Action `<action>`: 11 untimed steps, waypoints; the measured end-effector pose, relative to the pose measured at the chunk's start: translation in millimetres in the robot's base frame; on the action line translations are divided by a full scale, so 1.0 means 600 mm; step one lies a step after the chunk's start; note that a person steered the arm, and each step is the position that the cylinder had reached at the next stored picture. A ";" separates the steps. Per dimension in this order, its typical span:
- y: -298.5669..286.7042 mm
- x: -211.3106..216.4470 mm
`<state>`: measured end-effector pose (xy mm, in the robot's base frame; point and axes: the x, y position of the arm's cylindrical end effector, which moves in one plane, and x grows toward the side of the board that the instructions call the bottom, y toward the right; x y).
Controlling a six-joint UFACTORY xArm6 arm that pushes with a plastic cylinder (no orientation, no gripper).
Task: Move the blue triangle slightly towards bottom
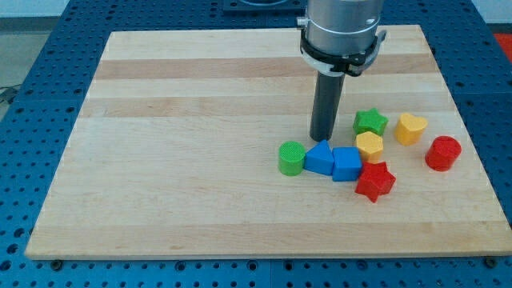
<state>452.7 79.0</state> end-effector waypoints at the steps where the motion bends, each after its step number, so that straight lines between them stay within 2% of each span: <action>1: 0.000 0.001; 11: 0.010 0.018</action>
